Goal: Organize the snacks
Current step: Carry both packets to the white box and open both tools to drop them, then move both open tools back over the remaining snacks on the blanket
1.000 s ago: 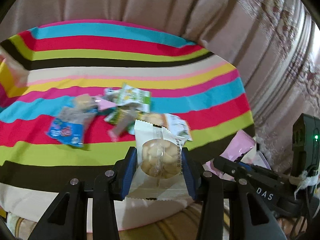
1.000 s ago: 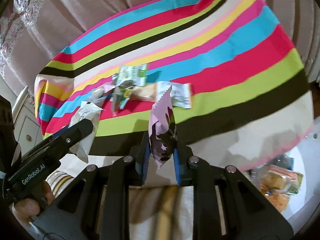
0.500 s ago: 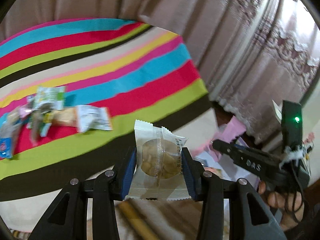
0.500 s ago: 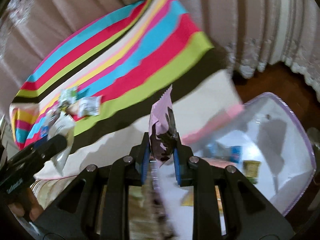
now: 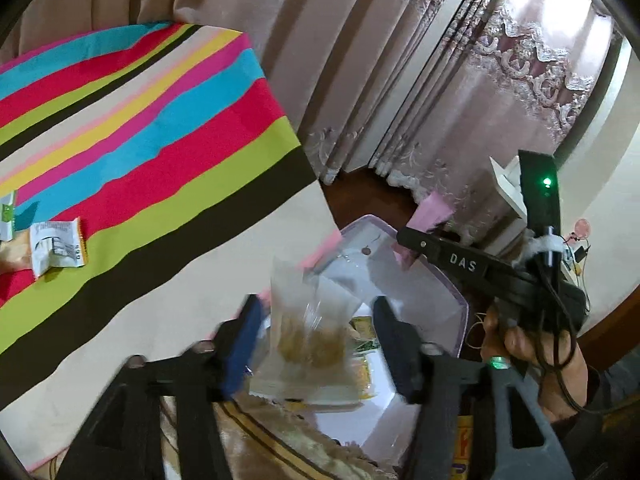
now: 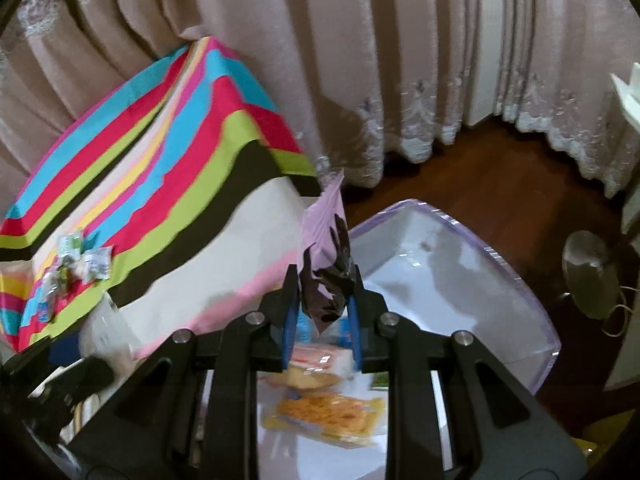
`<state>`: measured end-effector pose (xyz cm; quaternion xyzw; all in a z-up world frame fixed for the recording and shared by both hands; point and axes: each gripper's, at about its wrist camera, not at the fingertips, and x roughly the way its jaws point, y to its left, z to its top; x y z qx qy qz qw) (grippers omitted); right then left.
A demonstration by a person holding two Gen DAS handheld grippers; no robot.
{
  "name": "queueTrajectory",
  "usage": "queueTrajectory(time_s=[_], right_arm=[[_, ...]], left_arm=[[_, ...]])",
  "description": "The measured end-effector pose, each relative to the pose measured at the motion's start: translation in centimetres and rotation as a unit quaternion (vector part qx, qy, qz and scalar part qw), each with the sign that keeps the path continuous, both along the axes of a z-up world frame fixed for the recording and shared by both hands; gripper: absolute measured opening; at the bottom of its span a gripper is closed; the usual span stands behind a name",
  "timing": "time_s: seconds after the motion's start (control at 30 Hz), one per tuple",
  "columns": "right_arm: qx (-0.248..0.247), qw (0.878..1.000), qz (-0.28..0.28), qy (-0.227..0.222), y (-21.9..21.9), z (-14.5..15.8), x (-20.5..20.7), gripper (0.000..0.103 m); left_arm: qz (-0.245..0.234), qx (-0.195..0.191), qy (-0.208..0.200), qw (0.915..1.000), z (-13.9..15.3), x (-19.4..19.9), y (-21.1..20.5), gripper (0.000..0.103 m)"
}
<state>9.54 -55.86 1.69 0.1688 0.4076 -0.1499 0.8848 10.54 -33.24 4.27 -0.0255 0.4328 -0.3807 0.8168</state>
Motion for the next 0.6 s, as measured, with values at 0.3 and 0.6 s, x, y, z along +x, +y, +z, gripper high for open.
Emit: queueTrajectory(time_s=[0.3,0.6], right_arm=[[-0.002,1.0,-0.014,-0.001,-0.8,0.3,-0.2,0.053],[-0.017,0.999,0.026,-0.011,2.1,1.1,0.3,0.053]], left_arm=[[0.038,-0.017,0.008,0.9991,0.1,1.1,1.9,0.067],[0.053,-0.015,-0.011,0.9984,0.3,0.8,2.7,0.067]])
